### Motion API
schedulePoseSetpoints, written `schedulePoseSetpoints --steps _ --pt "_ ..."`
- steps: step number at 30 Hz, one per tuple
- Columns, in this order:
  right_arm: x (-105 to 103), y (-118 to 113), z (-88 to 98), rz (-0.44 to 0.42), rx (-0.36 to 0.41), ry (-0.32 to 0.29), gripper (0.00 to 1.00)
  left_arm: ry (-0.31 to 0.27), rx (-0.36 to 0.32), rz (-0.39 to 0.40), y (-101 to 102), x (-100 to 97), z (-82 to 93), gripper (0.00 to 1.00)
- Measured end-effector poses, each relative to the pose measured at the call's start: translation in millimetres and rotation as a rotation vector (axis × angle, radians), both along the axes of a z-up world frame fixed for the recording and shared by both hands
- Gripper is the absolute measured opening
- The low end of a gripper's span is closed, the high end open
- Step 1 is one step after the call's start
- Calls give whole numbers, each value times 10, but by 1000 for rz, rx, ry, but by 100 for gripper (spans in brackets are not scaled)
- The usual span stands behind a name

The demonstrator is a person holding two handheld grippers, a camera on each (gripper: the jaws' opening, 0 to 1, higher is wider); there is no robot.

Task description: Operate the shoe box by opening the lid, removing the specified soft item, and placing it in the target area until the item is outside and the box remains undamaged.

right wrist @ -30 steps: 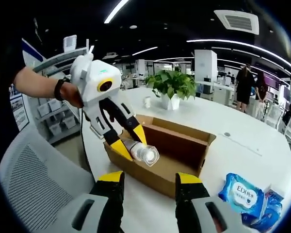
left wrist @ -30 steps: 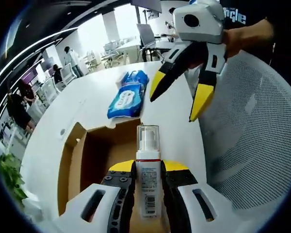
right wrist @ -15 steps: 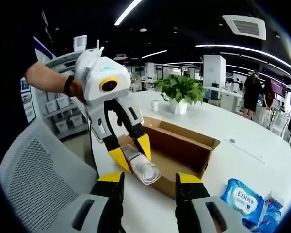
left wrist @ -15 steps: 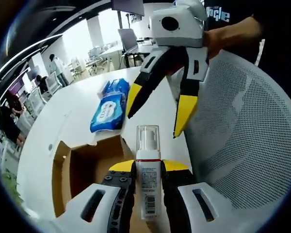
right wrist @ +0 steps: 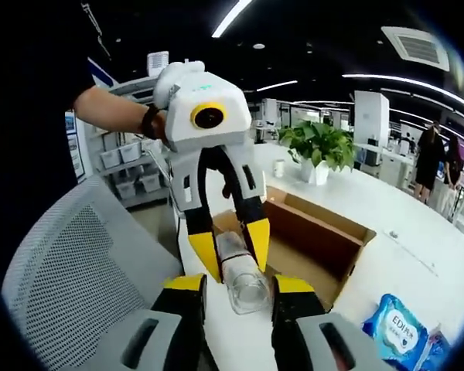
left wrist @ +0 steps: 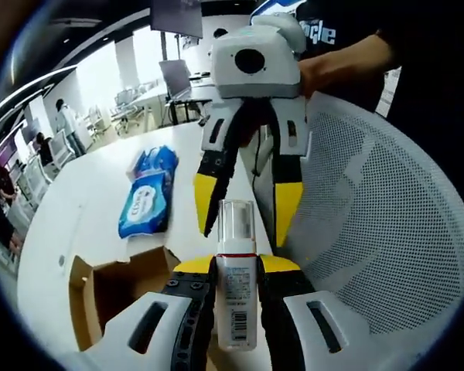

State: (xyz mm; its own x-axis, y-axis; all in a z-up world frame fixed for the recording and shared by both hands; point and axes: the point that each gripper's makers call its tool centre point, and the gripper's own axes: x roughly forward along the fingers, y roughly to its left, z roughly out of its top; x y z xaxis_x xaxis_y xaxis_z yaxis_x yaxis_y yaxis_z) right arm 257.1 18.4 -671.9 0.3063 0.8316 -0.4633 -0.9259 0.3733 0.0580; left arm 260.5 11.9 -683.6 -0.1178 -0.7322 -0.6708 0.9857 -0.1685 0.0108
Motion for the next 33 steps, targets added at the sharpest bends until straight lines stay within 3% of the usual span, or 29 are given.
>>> schedulePoseSetpoints --steps 9,20,33 --pt "-73 37 40 63 -1 -8 18 43 -11 -56 -16 -139 44 19" --pt "-148 64 29 73 -5 46 17 149 -19 -60 9 -208 22 20" --pt "-105 -24 7 35 12 89 16 172 -18 -23 21 -177 31 23"
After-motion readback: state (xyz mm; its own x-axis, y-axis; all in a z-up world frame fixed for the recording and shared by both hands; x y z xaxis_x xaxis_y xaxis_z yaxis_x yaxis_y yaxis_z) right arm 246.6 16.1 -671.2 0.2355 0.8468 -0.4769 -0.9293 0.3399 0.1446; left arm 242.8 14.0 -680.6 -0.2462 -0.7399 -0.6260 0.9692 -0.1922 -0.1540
